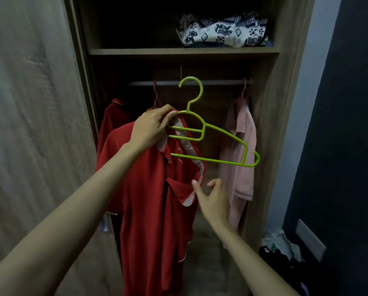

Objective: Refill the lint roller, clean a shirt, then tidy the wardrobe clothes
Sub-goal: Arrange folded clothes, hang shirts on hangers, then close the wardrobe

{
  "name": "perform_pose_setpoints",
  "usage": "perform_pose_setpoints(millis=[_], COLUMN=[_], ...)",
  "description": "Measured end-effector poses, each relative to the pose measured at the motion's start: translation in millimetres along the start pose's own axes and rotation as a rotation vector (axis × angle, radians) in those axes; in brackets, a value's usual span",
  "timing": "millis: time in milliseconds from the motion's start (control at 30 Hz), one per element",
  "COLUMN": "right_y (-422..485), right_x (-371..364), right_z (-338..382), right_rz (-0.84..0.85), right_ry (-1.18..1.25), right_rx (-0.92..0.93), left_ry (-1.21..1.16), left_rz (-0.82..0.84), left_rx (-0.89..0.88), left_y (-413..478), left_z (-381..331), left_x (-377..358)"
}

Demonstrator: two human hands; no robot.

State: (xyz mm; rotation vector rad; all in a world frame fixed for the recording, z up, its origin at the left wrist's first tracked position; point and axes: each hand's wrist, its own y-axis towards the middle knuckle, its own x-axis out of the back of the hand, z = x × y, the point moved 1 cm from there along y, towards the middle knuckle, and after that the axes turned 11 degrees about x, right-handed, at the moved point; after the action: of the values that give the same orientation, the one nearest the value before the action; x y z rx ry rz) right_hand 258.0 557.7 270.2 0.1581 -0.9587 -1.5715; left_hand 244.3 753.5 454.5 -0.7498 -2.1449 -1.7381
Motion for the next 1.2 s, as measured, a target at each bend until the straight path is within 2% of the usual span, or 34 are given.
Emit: perform_pose_setpoints(millis=[33, 100, 233, 367, 500, 633, 733, 833, 967, 1033, 1100, 1133, 1200], right_y=[4.5, 14.9, 34.8, 52.4, 69.3, 92.4, 109.0, 114.8, 104.6, 103.0, 110.0, 114.3, 121.1], right_x=[-6.2, -17.7, -25.3, -0.8, 31.8, 66.3, 83.9, 88.3, 83.6, 79.4, 76.6, 75.4, 72.2], right_z=[1.1, -2.5, -25.0, -31.5, -32.5, -26.5, -21.4, -10.8, 18.0, 22.0, 14.9, 10.9, 2.9], right_rz=[0.070, 0.176, 0.166, 0.125, 0.265, 0.531, 0.602, 0.554, 0.513, 0.324, 0.053, -0.008, 0.047], right_ry=[0.029, 0.123, 0.232, 0.399, 0.563, 0.439, 0.281, 0.162, 0.220, 0.267, 0.153, 0.076, -0.054], right_rx=[-0.112, -0.205, -0.175, -0.196, -0.174, -0.068, 0.026, 0.145, 0.277, 0.370, 0.506, 0.532, 0.517], left_ry=[-0.006, -0.023, -0.088, -0.119, -0.110, 0.051, 0.230, 0.340, 0.202, 0.085, -0.003, -0.037, -0.101], left_rz=[-0.006, -0.022, -0.015, 0.056, 0.097, 0.096, 0.054, 0.026, -0.047, -0.041, -0.039, -0.039, -0.039], left_rx=[0.004, 0.021, 0.064, 0.068, 0.018, -0.098, -0.239, -0.230, 0.099, 0.167, 0.175, 0.170, 0.153], left_y=[-0.4, -1.4, -7.6, -20.4, -32.4, -39.0, -44.8, -51.7, -53.6, -51.7, -49.6, -48.4, -45.5], left_z=[1.1, 6.5, 32.6, 62.8, 89.3, 103.6, 107.8, 106.3, 87.0, 80.1, 76.3, 75.3, 72.8], left_x=[2.9, 8.8, 20.9, 26.2, 30.2, 26.1, 19.0, 8.6, -1.9, -2.4, -0.6, 0.7, 2.2])
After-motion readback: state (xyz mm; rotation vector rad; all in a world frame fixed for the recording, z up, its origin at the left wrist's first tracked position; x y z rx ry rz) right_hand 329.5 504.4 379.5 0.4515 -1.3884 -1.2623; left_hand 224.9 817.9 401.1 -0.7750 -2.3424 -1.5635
